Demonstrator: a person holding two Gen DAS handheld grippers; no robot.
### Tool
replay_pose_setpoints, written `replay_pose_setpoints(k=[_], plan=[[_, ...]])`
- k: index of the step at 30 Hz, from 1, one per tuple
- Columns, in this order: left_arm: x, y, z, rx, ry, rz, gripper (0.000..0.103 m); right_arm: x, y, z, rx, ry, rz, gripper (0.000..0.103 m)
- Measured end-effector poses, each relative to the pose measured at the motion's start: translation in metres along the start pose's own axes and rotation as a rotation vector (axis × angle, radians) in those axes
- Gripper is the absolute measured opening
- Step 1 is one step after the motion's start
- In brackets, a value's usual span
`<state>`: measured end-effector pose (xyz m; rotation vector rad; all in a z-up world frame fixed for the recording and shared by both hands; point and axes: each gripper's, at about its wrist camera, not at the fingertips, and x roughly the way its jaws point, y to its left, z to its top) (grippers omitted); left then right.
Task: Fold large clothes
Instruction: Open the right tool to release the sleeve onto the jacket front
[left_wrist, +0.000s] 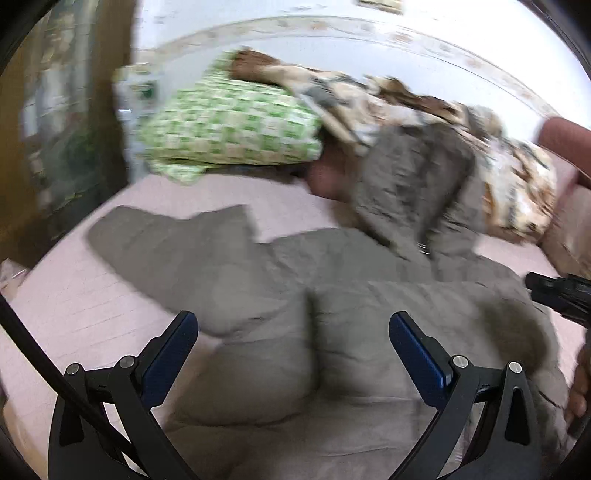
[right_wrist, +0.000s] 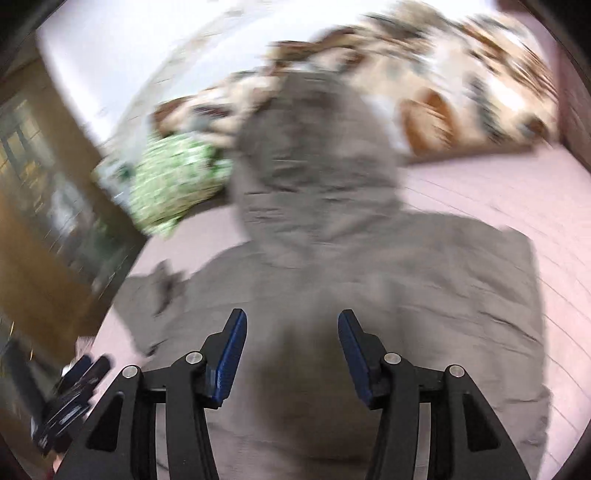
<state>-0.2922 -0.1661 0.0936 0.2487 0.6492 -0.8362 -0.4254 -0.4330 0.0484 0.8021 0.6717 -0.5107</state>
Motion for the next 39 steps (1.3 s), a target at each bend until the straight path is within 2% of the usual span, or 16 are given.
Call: replay_pose_setpoints(k=[2,4,6,8,10,13,16,19,22,26,33,35,39], plan=[[0.021,-0.015,-0.001,0.046,0.086,-0.042,0.103,-0.001,-0.023,0.004,0.036,-0.002,-0.077,0.056],[0.043,-0.024,-0.007,0.071,0.174,-0.05,0.103,0.004,-0.059,0.004,0.131,0.032,-0.14,0.056],[0.069,-0.028,-0.012,0.078,0.277,-0.055,0.103,0.006,-0.086,0.004,0.21,0.054,-0.148,0.053],[0.09,-0.024,-0.015,0.053,0.338,-0.033,0.103,0.01,-0.106,0.004,0.241,0.065,-0.195,0.047],[0.104,-0.02,-0.012,0.025,0.368,-0.056,0.103,0.01,-0.115,0.006,0.221,0.055,-0.264,0.044],[0.109,-0.021,-0.005,0.037,0.342,-0.025,0.103,0.007,-0.124,0.011,0.251,0.054,-0.29,0.044],[0.103,-0.019,-0.001,0.027,0.322,-0.026,0.103,-0.006,-0.115,0.011,0.231,0.045,-0.316,0.047],[0.087,-0.015,0.006,0.021,0.274,-0.035,0.103,-0.021,-0.09,0.013,0.179,0.013,-0.244,0.047],[0.074,-0.008,0.013,0.025,0.213,-0.021,0.103,-0.028,-0.066,0.011,0.116,0.011,-0.217,0.047],[0.072,0.008,0.016,0.005,0.204,0.006,0.103,-0.015,-0.036,0.001,0.055,0.054,-0.199,0.048],[0.075,0.031,0.019,-0.03,0.216,0.033,0.103,0.043,-0.023,-0.029,-0.052,0.217,-0.289,0.05],[0.074,0.042,0.026,-0.045,0.201,0.048,0.103,0.039,-0.024,-0.026,-0.047,0.213,-0.286,0.05],[0.072,0.08,0.036,-0.135,0.186,0.078,0.103,0.008,-0.009,-0.014,-0.026,0.134,-0.193,0.05]])
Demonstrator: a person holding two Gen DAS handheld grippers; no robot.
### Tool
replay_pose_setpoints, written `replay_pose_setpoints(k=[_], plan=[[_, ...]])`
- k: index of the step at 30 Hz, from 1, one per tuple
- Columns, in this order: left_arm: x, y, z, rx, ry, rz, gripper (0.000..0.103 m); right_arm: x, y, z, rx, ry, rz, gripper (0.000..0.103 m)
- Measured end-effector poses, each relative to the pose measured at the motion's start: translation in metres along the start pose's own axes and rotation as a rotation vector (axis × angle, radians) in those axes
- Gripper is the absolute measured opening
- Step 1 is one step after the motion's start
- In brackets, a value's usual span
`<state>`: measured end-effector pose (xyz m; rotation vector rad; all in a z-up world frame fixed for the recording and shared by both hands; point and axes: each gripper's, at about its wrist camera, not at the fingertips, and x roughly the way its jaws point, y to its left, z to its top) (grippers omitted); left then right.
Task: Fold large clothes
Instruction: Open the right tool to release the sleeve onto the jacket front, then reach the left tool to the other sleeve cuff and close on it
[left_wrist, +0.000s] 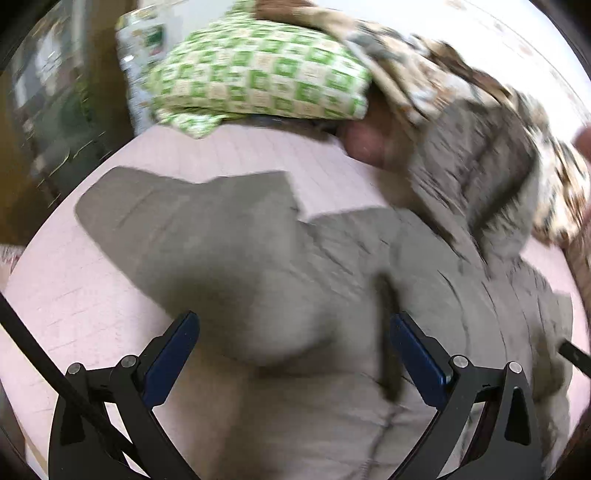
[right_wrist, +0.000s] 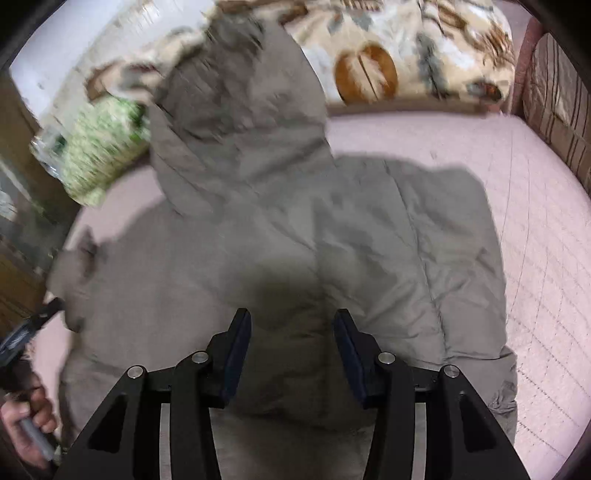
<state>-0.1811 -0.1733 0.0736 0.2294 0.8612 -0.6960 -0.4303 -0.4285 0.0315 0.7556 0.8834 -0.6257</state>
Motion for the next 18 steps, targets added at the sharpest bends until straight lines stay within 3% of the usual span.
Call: replay_pose_setpoints(k=[6,11,15,18], plan=[[0.005,0.073,0.02,-0.151,-0.01,0.08,0.103,-0.043,0.029,-0.012,-0.045,-0.085,0.087,0.051],[0.014,0.137,0.025,-0.248,0.01,0.132,0.103,-0.062,0.066,-0.031,-0.15,-0.137,0.102,0.052],[0.018,0.183,0.03,-0.32,0.004,0.127,0.103,-0.069,0.099,-0.044,-0.28,-0.168,0.143,0.057],[0.025,0.219,0.038,-0.395,-0.001,0.045,0.101,-0.063,0.111,-0.051,-0.355,-0.164,0.16,0.059]])
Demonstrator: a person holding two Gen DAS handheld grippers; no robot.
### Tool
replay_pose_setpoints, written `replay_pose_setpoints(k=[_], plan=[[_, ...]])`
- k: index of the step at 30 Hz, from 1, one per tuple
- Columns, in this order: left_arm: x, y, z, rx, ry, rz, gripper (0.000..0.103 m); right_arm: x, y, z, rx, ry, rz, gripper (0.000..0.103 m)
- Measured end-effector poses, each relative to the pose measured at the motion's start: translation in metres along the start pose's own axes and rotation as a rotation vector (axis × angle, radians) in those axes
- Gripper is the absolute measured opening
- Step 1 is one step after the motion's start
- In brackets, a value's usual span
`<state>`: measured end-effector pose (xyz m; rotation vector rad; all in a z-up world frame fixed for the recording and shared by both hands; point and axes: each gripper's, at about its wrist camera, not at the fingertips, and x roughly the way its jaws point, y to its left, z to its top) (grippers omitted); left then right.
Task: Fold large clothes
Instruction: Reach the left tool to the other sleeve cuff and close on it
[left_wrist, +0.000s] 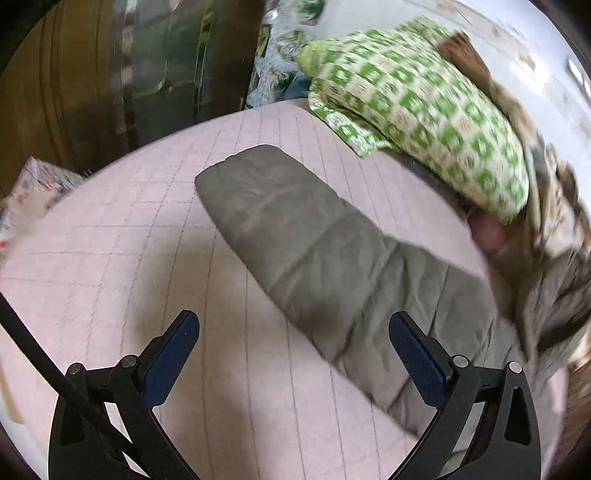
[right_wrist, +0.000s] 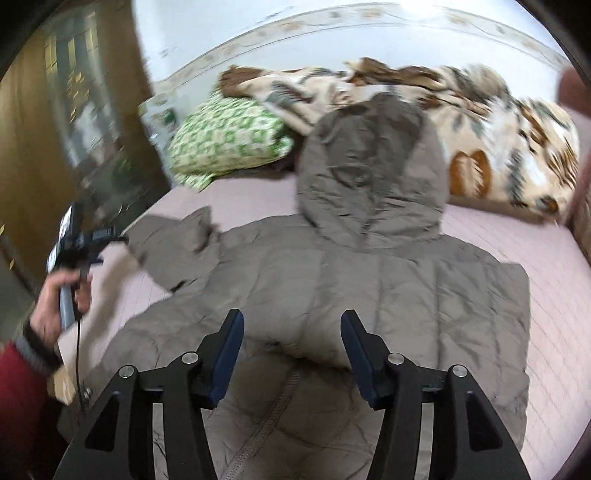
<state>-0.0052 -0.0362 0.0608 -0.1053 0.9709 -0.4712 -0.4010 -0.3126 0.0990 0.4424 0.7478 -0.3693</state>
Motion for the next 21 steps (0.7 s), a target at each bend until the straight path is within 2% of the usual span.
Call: replay_pose_setpoints(k=[3,5,8,10,14,18,21], plan=[[0.016,0.033,0.022,-0.112,0.028,-0.072,0.097,0.011,0.005,-0.005,-0.028,0.028,0.01,0.059],[0.031,0.058,0.035,-0.216,0.054,-0.118,0.085,0.017,0.003,-0.009,-0.024,0.044,0.009,0.059],[0.051,0.084,0.043,-0.342,0.076,-0.187,0.082,0.026,-0.001,-0.012,-0.007,0.066,0.009,0.059],[0.062,0.094,0.046,-0.384,0.076,-0.196,0.081,0.032,-0.002,-0.013,-0.003,0.074,0.009,0.059],[0.077,0.105,0.058,-0.406,0.04,-0.22,0.081,0.043,-0.004,-0.014,0.002,0.094,0.016,0.059],[0.095,0.107,0.073,-0.446,0.023,-0.286,0.081,0.052,-0.002,-0.016,-0.009,0.109,0.025,0.059],[0.102,0.102,0.078,-0.438,-0.006,-0.276,0.08,0.054,-0.004,-0.017,-0.009,0.105,0.016,0.059]])
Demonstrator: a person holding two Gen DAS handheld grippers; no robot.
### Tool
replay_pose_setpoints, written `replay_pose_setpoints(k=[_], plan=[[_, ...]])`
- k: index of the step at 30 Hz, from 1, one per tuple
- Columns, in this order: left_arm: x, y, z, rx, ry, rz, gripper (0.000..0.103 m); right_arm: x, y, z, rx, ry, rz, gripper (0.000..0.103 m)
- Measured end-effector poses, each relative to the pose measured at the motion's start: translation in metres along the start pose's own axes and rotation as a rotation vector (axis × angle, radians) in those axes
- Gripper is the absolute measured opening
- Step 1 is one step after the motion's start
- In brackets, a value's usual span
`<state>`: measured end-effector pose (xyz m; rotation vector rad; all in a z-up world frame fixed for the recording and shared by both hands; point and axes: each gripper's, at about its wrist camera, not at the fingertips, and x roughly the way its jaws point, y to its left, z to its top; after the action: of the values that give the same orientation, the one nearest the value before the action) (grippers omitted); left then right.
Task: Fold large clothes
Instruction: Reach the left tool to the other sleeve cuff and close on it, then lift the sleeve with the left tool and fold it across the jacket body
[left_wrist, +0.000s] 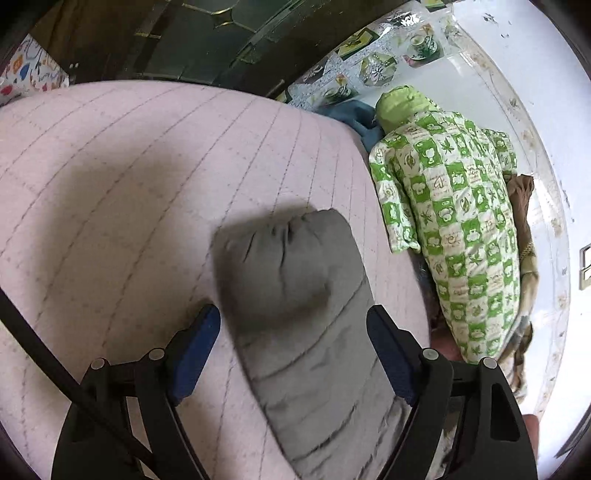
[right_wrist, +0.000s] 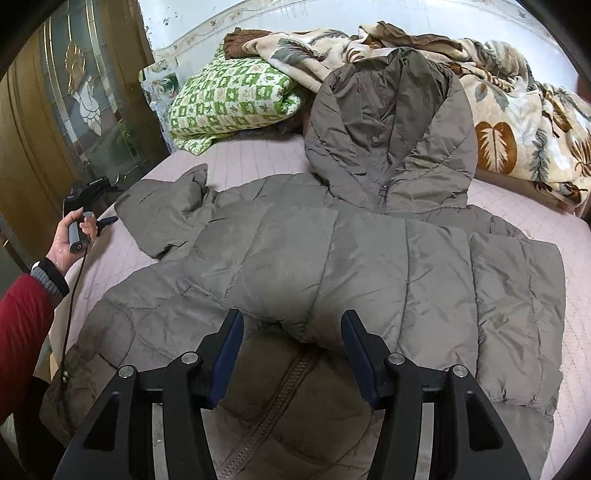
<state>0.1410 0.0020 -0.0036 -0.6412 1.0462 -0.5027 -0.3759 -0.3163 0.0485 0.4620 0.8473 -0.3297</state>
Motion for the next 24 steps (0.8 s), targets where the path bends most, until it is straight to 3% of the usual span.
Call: replay_pose_setpoints(k=[1,2,3,4,13,20,24], plan=[[0.002,-0.004,-0.001,0.009,-0.012,0.003,0.066,0.0,-0.002,0.0,0.003,-0.002,-0.003,0.059],[0.006,-0.006,-0.001,0.009,-0.012,0.002,0.037,0.002,-0.004,0.0,0.008,0.0,-0.007,0.059],[0.012,-0.007,-0.002,0.006,0.003,0.005,0.023,0.003,-0.006,0.0,0.014,0.003,-0.011,0.059],[0.018,-0.006,-0.005,-0.001,0.015,0.003,0.016,0.004,-0.009,0.0,0.024,0.003,-0.017,0.059],[-0.018,-0.036,-0.011,0.081,-0.082,0.007,0.014,-0.01,-0.022,0.007,0.069,-0.048,-0.03,0.059],[-0.081,-0.108,-0.041,0.272,-0.172,-0.012,0.014,-0.024,-0.041,0.009,0.128,-0.08,-0.056,0.059],[-0.119,-0.149,-0.071,0.363,-0.206,-0.064,0.014,-0.035,-0.06,0.012,0.186,-0.108,-0.075,0.059]])
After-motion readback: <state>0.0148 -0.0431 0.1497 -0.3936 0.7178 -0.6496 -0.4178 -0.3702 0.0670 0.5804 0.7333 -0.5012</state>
